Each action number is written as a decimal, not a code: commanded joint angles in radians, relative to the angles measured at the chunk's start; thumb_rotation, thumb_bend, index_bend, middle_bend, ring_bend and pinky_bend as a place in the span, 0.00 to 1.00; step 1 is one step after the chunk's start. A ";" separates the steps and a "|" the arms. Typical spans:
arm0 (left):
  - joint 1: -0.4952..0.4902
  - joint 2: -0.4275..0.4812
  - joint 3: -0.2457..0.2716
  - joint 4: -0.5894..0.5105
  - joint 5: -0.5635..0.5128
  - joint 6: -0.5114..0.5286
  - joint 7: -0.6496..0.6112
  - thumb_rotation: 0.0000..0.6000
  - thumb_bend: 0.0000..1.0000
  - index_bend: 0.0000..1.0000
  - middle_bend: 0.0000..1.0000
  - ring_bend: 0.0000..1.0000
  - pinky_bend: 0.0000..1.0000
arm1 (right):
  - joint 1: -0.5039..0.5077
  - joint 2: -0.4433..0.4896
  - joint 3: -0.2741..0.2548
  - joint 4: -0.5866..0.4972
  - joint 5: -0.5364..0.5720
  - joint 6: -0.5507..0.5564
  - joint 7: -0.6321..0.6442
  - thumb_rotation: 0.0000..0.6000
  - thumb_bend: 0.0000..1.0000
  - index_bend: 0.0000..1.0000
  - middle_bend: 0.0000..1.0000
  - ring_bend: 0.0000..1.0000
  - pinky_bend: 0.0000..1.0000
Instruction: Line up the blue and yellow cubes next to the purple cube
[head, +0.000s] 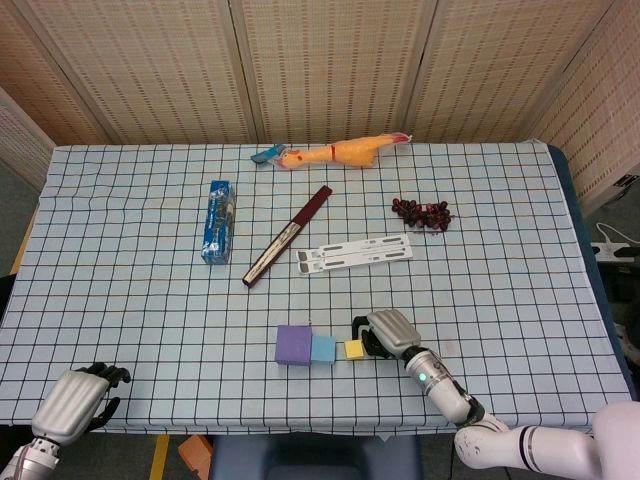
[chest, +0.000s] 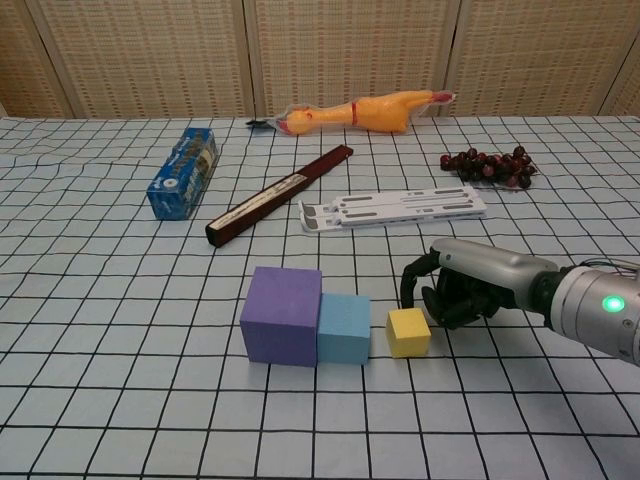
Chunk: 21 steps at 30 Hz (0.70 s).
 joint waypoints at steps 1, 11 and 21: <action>0.000 0.000 -0.001 -0.001 -0.001 0.001 0.000 1.00 0.44 0.41 0.46 0.37 0.60 | -0.010 -0.014 -0.002 0.017 -0.023 0.029 -0.008 1.00 0.73 0.51 1.00 0.93 1.00; 0.001 0.001 -0.001 -0.002 -0.001 0.001 0.000 1.00 0.44 0.41 0.46 0.38 0.61 | -0.052 -0.059 -0.028 0.080 -0.134 0.155 -0.049 1.00 0.73 0.51 1.00 0.93 1.00; -0.001 0.000 0.000 -0.002 -0.001 -0.002 0.000 1.00 0.44 0.41 0.47 0.38 0.61 | -0.090 0.016 -0.046 -0.055 -0.130 0.207 -0.186 1.00 0.69 0.56 1.00 0.93 1.00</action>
